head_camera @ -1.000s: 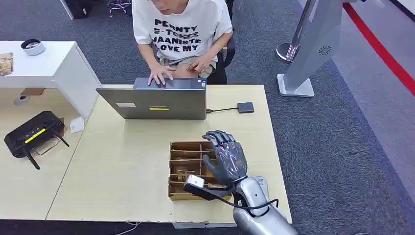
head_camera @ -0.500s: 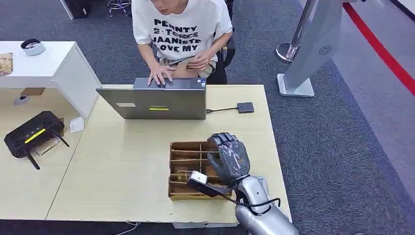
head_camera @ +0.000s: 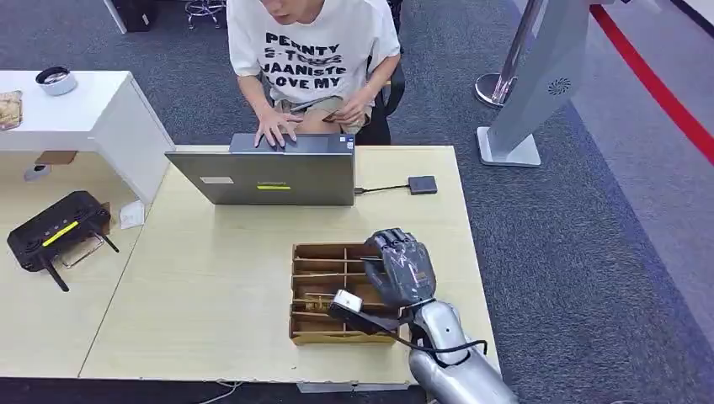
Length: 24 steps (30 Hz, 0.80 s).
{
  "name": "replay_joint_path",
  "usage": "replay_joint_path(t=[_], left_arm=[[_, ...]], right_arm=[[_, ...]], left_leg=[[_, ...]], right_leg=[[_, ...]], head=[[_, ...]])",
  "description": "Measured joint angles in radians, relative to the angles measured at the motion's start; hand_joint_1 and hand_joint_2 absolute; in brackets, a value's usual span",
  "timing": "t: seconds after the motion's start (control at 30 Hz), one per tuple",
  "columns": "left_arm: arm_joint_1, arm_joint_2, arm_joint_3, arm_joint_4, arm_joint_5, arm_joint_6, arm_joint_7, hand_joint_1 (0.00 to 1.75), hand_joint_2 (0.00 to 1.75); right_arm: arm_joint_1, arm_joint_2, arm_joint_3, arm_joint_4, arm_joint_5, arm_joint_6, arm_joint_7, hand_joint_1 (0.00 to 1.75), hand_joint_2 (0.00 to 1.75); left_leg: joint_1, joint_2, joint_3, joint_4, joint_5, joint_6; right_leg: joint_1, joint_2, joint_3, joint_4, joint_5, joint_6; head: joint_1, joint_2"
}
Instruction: Pass the card to the sensor for recognition and then transmit it.
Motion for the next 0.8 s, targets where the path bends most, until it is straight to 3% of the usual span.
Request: replay_joint_path(t=[0.07, 0.13, 0.2, 0.33, 0.53, 0.8], left_arm=[[0.000, 0.001, 0.000, 0.000, 0.003, 0.002, -0.001, 0.00, 0.00], [0.000, 0.002, 0.000, 0.000, 0.003, 0.003, -0.001, 0.00, 0.00], [0.001, 0.003, 0.000, 0.000, 0.005, 0.004, -0.001, 0.00, 0.00], [0.001, 0.003, 0.000, 0.000, 0.005, 0.004, -0.001, 0.00, 0.00], [0.001, 0.004, 0.000, 0.000, 0.005, 0.004, -0.002, 0.00, 0.00], [0.001, 0.006, 0.000, 0.000, 0.006, 0.004, -0.002, 0.00, 0.00]], right_arm=[[0.000, -0.005, -0.008, 0.005, 0.007, 0.000, 0.000, 0.93, 1.75], [0.001, -0.009, -0.016, 0.008, 0.012, 0.000, 0.000, 1.05, 1.75], [0.001, -0.012, -0.024, 0.012, 0.018, 0.001, 0.000, 1.29, 1.75], [0.000, -0.015, -0.032, 0.012, 0.019, 0.002, -0.001, 1.40, 1.75], [-0.006, -0.018, -0.037, 0.012, 0.019, 0.002, -0.001, 1.73, 1.75], [-0.008, -0.019, -0.044, 0.012, 0.021, 0.002, -0.003, 1.75, 1.75]], left_leg=[[0.000, 0.000, 0.000, 0.000, 0.000, 0.000], [0.000, 0.000, 0.000, 0.000, 0.000, 0.000], [0.000, 0.000, 0.000, 0.000, 0.000, 0.000], [0.000, 0.000, 0.000, 0.000, 0.000, 0.000], [0.000, 0.000, 0.000, 0.000, 0.000, 0.000], [0.000, 0.000, 0.001, 0.000, 0.000, 0.000]], right_leg=[[0.000, 0.000, 0.000, 0.000, 0.000, 0.000], [0.000, 0.000, 0.000, 0.000, 0.000, 0.000], [0.000, 0.000, 0.000, 0.000, 0.000, 0.000], [0.000, 0.000, 0.000, 0.000, 0.000, 0.000], [0.000, 0.000, 0.000, 0.000, 0.000, 0.000], [0.000, 0.000, 0.000, 0.000, 0.000, 0.000]], head=[[0.000, 0.000], [0.000, 0.000], [0.000, 0.000], [0.000, 0.000], [0.000, 0.000], [0.000, 0.000]])
